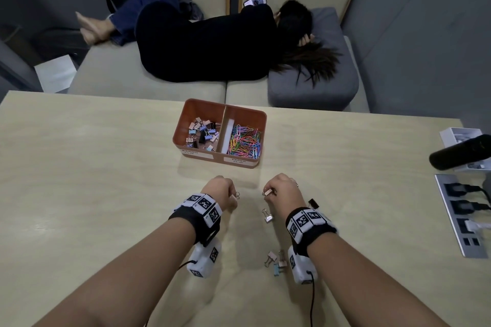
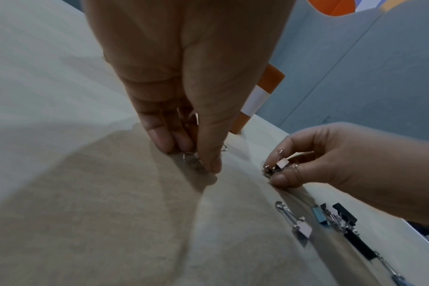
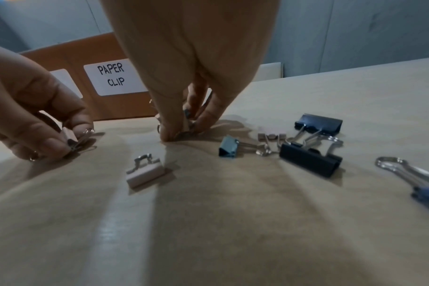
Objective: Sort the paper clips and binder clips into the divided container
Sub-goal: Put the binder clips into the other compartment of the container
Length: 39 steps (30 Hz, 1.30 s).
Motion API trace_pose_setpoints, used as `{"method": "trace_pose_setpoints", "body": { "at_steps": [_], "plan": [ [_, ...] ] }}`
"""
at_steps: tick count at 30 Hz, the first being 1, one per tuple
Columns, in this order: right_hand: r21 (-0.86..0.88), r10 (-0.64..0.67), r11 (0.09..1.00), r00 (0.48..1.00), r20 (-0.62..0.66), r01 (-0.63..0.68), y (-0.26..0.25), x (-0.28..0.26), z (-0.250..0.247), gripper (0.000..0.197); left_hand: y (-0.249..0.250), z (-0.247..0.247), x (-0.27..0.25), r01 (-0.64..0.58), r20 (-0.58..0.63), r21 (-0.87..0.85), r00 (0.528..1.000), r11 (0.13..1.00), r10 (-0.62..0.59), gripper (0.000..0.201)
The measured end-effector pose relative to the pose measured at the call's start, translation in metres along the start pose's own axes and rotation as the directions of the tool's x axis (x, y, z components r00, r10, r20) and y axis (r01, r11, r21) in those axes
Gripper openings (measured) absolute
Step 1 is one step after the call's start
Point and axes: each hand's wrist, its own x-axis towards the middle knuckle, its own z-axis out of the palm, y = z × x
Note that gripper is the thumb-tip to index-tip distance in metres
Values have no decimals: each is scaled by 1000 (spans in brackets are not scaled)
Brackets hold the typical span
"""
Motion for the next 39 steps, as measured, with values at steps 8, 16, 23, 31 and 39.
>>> {"method": "trace_pose_setpoints", "body": {
  "at_steps": [8, 16, 23, 31, 39],
  "plan": [
    [-90, 68, 994, 994, 84, -60, -11, 4, -6, 10, -11, -1, -3, -44, -2, -65, 999, 997, 44, 35],
    [-172, 81, 983, 992, 99, -63, -20, -1, -1, 14, -27, -10, -14, -90, -29, -68, 996, 994, 88, 34],
    [-50, -1, 999, 986, 166, 10, -41, -7, -5, 8, -40, -27, -27, -79, -66, -182, 995, 980, 68, 22],
    [138, -203, 972, 976, 81, 191, -110, -8, -23, 11, -58, -95, -50, -215, -290, -183, 944, 959, 156, 20],
    [229, -201, 943, 961, -189, 242, -195, 42, -39, 21, -42, -160, -39, -273, -521, -199, 843, 941, 134, 27]
  ]
}}
